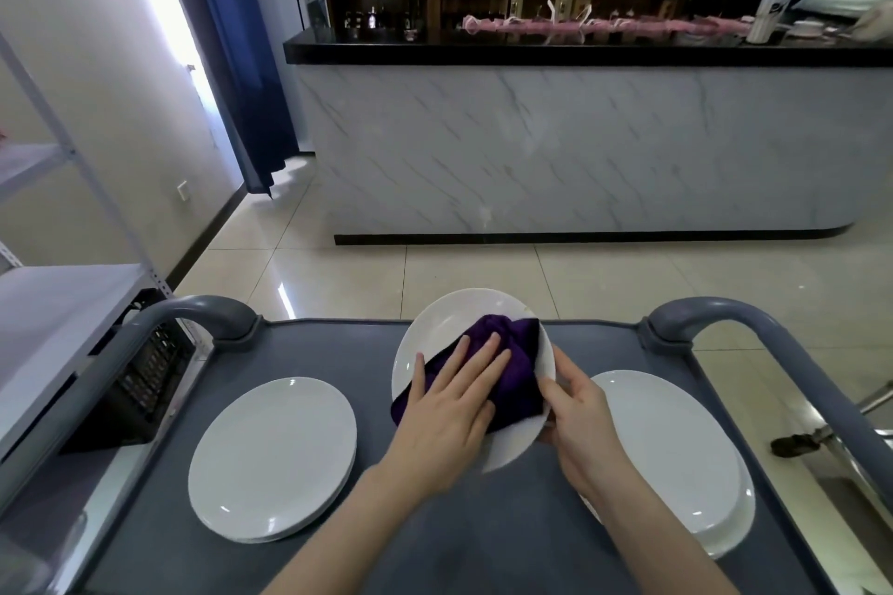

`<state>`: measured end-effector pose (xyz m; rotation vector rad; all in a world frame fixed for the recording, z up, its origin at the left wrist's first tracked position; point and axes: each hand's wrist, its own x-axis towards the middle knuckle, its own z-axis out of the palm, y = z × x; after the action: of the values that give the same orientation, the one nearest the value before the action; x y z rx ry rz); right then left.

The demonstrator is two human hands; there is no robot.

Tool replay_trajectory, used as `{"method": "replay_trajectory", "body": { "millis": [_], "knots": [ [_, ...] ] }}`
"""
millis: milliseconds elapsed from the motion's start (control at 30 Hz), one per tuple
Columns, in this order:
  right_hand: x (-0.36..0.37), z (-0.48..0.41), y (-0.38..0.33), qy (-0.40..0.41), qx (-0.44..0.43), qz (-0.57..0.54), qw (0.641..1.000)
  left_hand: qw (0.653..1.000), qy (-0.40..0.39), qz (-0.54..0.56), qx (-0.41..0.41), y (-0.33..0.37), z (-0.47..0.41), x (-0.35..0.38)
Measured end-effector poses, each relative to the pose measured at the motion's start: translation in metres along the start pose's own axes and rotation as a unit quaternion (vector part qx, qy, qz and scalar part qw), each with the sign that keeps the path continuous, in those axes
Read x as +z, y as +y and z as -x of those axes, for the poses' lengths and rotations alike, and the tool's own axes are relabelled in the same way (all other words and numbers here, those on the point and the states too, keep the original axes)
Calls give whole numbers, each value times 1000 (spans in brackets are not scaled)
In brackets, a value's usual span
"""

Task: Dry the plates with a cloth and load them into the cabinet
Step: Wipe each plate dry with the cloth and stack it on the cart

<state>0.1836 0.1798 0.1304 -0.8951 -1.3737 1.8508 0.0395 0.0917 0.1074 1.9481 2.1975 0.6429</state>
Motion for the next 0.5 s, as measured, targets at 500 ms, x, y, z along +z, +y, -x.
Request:
{"method": "replay_trajectory", "body": {
  "millis": [500],
  "knots": [
    [-32, 13, 3, 7, -2, 52, 999, 939, 196, 256, -118, -37, -19, -35]
  ]
}}
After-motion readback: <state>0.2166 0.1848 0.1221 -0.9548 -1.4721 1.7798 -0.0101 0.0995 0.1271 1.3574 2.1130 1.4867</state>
